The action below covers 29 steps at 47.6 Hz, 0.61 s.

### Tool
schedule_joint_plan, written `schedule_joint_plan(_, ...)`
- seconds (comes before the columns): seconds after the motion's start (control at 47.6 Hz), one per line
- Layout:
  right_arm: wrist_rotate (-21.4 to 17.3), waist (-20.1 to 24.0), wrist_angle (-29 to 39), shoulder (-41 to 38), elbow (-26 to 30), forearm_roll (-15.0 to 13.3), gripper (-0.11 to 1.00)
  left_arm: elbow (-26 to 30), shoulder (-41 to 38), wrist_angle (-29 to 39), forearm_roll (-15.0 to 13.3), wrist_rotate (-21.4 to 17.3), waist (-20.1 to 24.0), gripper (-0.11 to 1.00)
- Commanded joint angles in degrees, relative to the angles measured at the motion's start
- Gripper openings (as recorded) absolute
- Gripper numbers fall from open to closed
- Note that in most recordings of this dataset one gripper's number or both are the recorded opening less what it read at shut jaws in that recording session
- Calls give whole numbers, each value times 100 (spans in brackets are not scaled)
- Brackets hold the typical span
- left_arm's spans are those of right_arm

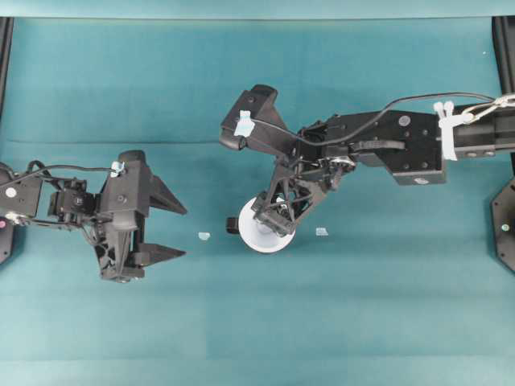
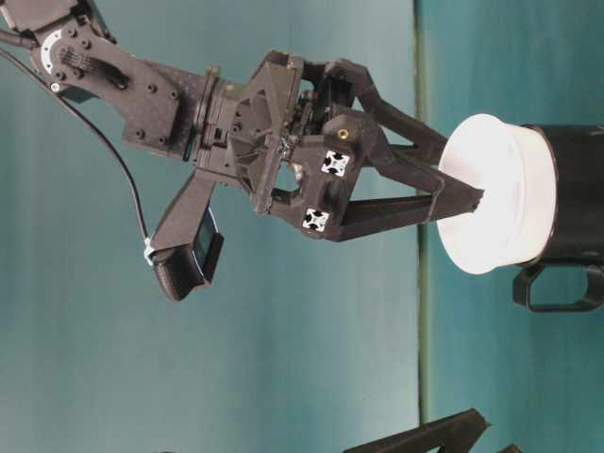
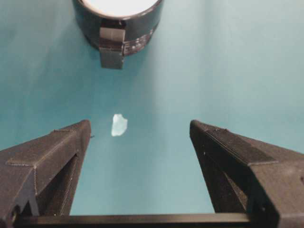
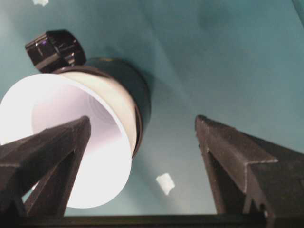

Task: Put the paper cup into the moved cup holder.
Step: 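Lower the paper cup into the holder and open the right gripper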

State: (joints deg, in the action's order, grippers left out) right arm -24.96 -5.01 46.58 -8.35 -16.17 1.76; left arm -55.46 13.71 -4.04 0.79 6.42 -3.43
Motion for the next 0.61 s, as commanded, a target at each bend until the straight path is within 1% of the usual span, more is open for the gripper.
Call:
schedule_joint_plan(0.0,35,0,-44,149,44,-9,86,70,44,-26,9,0,-9,87)
schedule_joint_plan(0.252,26,9,-53,202,-35,-9,86,35,53,-26,0,9,-9,87)
schedule_joint_plan(0.357,44,18,-88,387,-167,-26,86,26,62,-26,9,9,-9,87)
schedule_joint_plan(0.462,44,35,-352,694,-431,-123,86,26,62,-18,0,9,0,87)
schedule_joint_plan(0.588,44,79,-773,1063,-800,-132,86,26,53,-26,9,9,-9,87)
